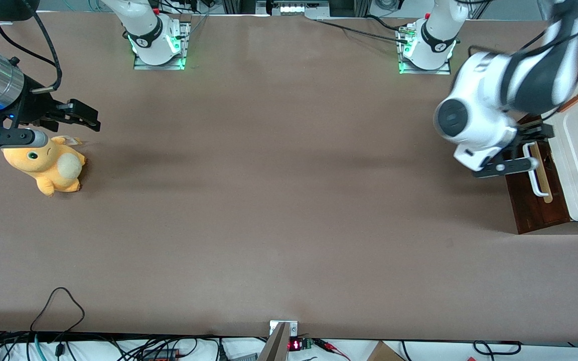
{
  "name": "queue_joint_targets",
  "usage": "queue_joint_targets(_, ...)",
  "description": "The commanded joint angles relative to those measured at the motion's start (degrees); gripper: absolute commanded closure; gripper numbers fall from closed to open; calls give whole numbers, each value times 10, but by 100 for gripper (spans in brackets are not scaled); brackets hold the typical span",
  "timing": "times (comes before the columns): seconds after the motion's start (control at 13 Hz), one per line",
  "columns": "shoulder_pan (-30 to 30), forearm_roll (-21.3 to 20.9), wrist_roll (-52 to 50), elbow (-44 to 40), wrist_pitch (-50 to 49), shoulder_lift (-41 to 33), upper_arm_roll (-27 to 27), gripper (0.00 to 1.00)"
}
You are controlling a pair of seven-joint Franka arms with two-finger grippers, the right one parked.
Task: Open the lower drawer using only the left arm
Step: 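Lower the open left gripper to the white handle of the lower drawer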
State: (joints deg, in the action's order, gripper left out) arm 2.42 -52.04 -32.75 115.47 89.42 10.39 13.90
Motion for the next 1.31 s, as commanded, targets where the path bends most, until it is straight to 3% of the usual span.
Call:
queue_joint_targets(0.0,3,-75,-64,48,13,33,0,0)
queue_joint_targets(0.15,2,-132,-112,77,16,69,0,1)
queue_joint_targets(0.31,-3,-160,-124,85,30,92,-5,1)
queue_joint_targets(0.69,-4,-261,-187,111,93,127,-70,4)
queue_joint_targets(0.92,-4,-297,-221,135,87,136,-73,8)
queue_joint_targets(1.23,-3,-298,-238,143,78,142,-74,20)
